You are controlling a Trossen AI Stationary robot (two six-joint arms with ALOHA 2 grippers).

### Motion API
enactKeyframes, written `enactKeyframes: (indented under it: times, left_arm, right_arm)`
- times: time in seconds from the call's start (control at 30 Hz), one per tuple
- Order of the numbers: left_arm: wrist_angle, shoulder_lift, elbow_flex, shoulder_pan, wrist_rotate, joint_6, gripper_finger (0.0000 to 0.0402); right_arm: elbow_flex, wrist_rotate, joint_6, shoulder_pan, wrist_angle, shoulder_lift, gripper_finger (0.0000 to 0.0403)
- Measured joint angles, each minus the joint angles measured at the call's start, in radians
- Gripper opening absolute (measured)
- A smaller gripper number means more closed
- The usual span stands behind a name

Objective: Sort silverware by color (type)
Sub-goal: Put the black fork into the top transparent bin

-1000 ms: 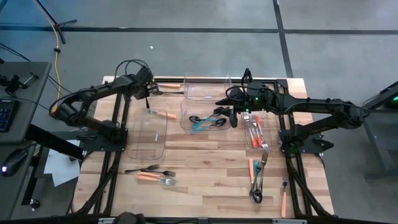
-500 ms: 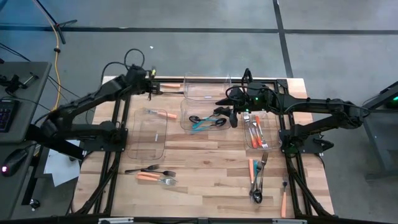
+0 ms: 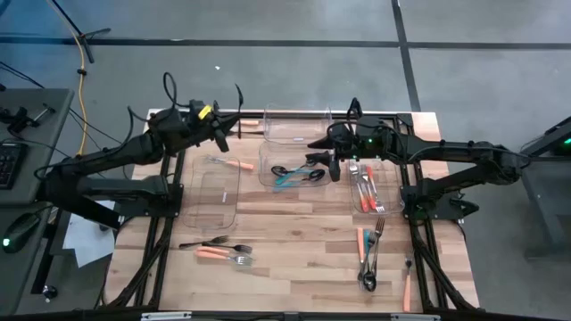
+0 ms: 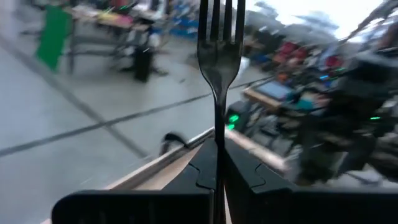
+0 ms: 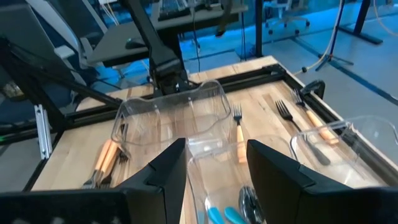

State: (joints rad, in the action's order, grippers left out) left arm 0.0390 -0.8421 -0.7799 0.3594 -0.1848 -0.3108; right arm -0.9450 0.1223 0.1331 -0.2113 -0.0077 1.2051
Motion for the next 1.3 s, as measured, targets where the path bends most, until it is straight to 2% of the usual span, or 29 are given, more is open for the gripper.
enactKeyframes:
  times: [0.13,0.2,0.37,0.5,0.6,1.17,1.3]
  left_arm:
    - [0.068,-0.018,0.003,-0.079,0.024,0.03,0.0]
    - [0.154,-0.029,0.032,-0.112,0.048,0.051,0.0]
    - [0.459,-0.052,0.175,-0.162,0.054,0.044,0.0]
    - [0.6,-0.062,0.281,-0.167,0.053,-0.023,0.0]
    - [0.617,-0.061,0.312,-0.166,0.061,-0.02,0.0]
    - [0.6,-0.061,0.314,-0.165,0.071,0.008,0.0]
    - [0.599,-0.108,0.288,-0.165,0.072,0.009,0.0]
  right_arm:
    - [0.0,0.0,0.0,0.0,0.032,0.0,0.0154]
    - [0.0,0.0,0.0,0.0,0.037,0.0,0.0154]
    - [0.0,0.0,0.0,0.0,0.036,0.0,0.0154]
    - [0.0,0.0,0.0,0.0,0.035,0.0,0.0154]
    - [0.0,0.0,-0.002,0.0,0.035,0.0,0.0154]
    - [0.0,0.0,0.008,0.0,0.035,0.0,0.0154]
    - [0.0,0.001,0.062,0.001,0.096,0.022,0.0154]
